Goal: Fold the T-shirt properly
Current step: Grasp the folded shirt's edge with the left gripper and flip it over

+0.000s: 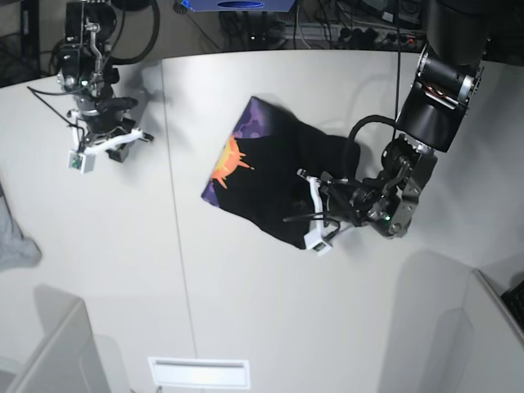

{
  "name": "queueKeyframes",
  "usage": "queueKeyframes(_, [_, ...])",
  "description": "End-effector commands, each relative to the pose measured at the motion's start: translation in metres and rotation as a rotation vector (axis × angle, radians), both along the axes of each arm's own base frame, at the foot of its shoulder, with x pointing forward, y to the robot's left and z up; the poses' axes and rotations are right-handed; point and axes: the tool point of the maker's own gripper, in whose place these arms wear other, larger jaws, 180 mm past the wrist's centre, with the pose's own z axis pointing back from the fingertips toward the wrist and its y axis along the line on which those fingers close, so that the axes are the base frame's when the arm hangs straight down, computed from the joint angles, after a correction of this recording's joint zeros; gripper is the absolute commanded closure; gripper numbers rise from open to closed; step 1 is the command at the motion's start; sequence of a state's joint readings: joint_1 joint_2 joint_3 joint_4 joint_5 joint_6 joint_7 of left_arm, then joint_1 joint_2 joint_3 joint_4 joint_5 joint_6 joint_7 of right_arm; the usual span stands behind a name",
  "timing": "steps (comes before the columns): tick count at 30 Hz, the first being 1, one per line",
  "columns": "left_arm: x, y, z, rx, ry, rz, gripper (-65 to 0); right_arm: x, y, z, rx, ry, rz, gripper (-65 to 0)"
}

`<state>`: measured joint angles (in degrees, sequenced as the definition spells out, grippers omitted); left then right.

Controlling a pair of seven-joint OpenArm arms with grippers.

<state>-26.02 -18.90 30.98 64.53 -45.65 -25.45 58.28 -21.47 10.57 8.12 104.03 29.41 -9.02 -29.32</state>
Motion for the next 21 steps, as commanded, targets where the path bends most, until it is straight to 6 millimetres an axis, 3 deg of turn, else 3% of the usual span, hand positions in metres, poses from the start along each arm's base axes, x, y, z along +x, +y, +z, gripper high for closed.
queueKeyframes(1, [0.004,0.002,0.003,0.047,-0.011,-0.035,0.0,0.004,-0.007,0.012,-0.021,-0.043,-0.004,0.0])
queueKeyframes(12, [0.015,-0.041,0.015,0.121,-0.146,-0.296,0.0,-0.008,-0.005,0.003,-0.008,-0.015,-0.017,0.0])
queueKeyframes(21, [0.011,-0.074,0.030,0.092,-0.262,-0.592,0.0,-0.017,-0.017,-0.001,0.017,-0.006,-0.111,0.0])
